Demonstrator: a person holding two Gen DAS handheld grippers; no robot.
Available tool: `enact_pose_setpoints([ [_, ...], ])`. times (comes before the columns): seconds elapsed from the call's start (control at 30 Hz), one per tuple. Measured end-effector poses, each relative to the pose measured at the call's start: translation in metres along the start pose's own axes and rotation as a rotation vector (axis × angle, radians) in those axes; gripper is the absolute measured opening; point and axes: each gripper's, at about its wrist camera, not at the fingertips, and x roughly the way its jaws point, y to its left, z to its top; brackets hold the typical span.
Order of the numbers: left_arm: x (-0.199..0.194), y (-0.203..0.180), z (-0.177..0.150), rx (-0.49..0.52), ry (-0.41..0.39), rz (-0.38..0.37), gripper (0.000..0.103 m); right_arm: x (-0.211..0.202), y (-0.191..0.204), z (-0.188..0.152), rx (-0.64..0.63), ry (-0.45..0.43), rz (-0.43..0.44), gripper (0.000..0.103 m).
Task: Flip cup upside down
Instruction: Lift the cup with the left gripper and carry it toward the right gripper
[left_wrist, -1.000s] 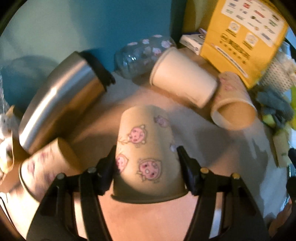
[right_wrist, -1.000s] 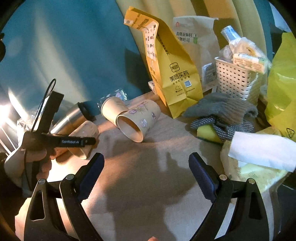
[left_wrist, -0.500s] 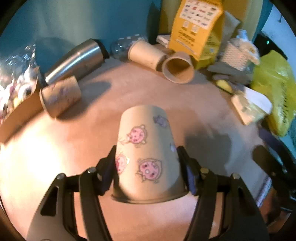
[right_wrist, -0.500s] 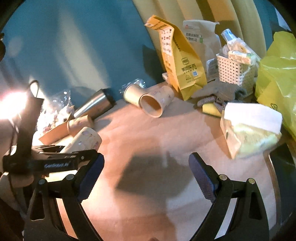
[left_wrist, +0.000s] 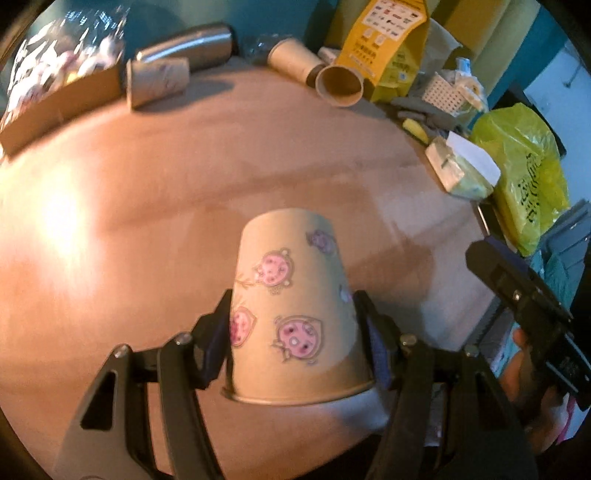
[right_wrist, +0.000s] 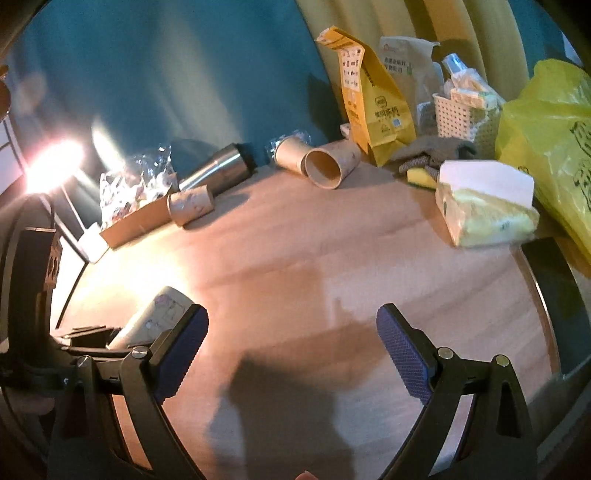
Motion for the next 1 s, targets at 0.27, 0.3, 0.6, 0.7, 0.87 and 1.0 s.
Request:
enact_pose_setpoints([
  [0.27, -0.001, -0.003, -0.029, -0.049, 0.013, -0.055, 0.063, 0.001, 0.007, -0.019, -0.02, 0.054, -0.004, 0.094],
  [0.3, 0.002, -0.001, -0.03, -0.058, 0.022, -0.059, 0.063, 0.002, 0.009, -0.02, -0.025, 0.06, -0.005, 0.094],
  [0.6, 0.014, 0.015, -0.033, -0.091, 0.056, -0.069, 0.066, 0.011, 0.019, -0.02, -0.044, 0.084, -0.014, 0.094],
  [0.7, 0.014, 0.014, -0.033, -0.083, 0.055, -0.055, 0.066, 0.014, 0.023, -0.019, -0.054, 0.09, -0.018, 0.094],
  [0.87, 0.009, 0.015, -0.034, -0.071, 0.037, -0.051, 0.076, 0.016, 0.03, -0.018, -0.063, 0.099, -0.023, 0.094],
  [1.0, 0.002, 0.018, -0.036, -0.072, 0.015, -0.053, 0.079, 0.017, 0.034, -0.018, -0.06, 0.106, -0.018, 0.094],
])
